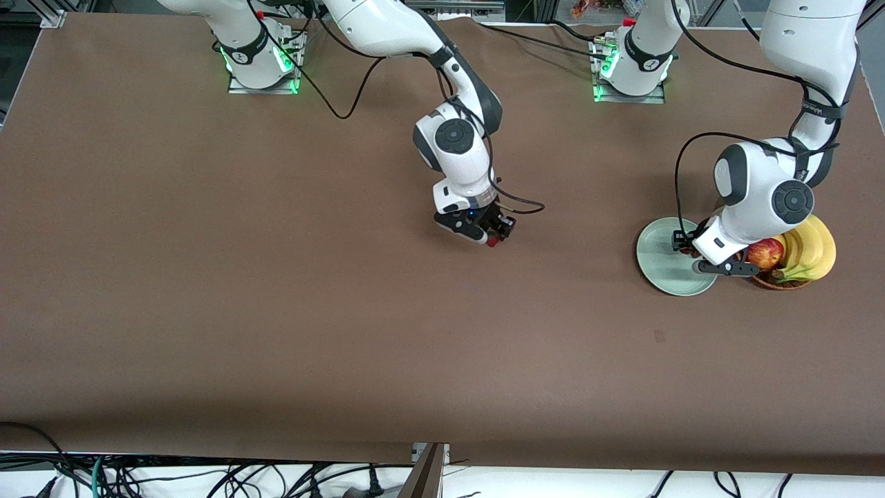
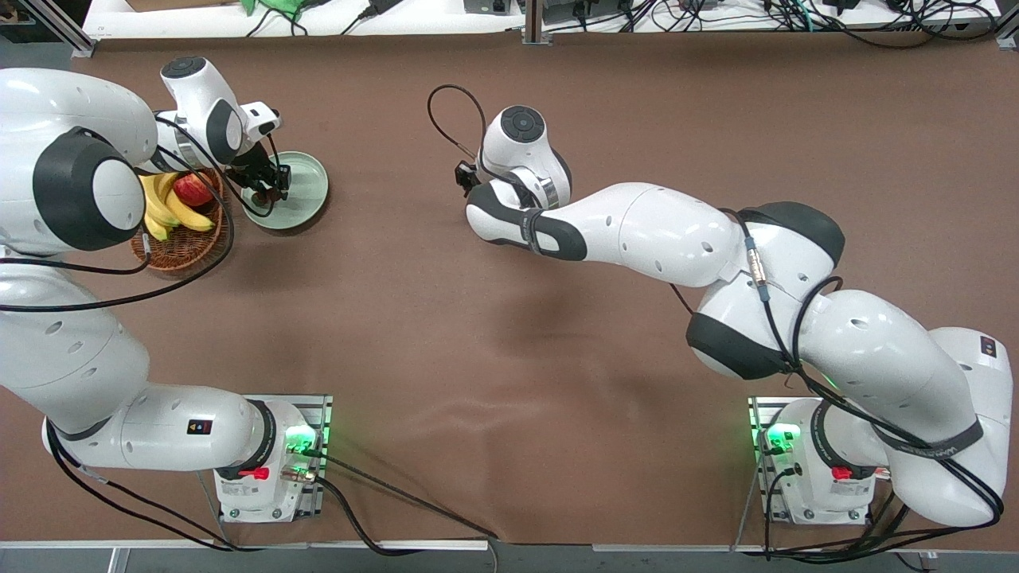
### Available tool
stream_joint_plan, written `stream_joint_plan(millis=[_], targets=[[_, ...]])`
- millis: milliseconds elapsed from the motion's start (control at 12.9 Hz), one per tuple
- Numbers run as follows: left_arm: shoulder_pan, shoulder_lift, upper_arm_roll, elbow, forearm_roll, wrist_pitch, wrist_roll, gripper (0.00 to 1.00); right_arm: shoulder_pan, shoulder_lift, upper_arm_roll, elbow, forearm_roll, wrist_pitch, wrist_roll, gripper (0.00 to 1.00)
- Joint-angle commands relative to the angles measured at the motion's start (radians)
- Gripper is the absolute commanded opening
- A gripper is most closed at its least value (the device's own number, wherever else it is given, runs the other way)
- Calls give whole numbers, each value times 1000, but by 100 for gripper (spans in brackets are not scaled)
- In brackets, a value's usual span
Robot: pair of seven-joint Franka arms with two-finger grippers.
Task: Collect all strawberries into plate
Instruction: 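Drop the strawberry on the plate with the left gripper while the right gripper sets another, then grasp the third strawberry with the left gripper while the right gripper withdraws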
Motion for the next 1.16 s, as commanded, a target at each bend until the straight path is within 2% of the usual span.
stream_joint_plan(millis=[0,77,155,310,465,542,619,774,1006,1084], targets=[[-8,-42,6,-9,-27,-7,64,100,-15,-25,-52,19,-1,-97,3,75],[-10,-62,3,7,-27,-18,59,100,-15,-35,-107,22,1,-186,-7,76],[-16,-95,1,42,-27,-88,47,100,-18,-65,-143,36,2,-257,-49,77],[-19,-138,-23,128,-27,-253,-8,100,-64,-125,-171,41,10,-402,-193,80],[-19,-157,-74,149,-27,-296,-72,100,-141,-209,-175,41,4,-527,-318,99],[-19,-163,-94,146,-27,-296,-106,100,-176,-248,-181,35,1,-581,-402,99],[-18,-166,-135,141,-27,-296,-157,100,-197,-271,-213,33,2,-643,-461,100],[-10,-179,-248,126,-13,-296,-319,100,-201,-291,-331,32,13,-733,-481,100],[-22,-174,-422,123,5,-271,-604,100,-201,-363,-391,-5,2,-840,-624,100],[-25,-168,-468,115,25,-238,-692,100,-217,-412,-388,-32,-19,-860,-656,100]])
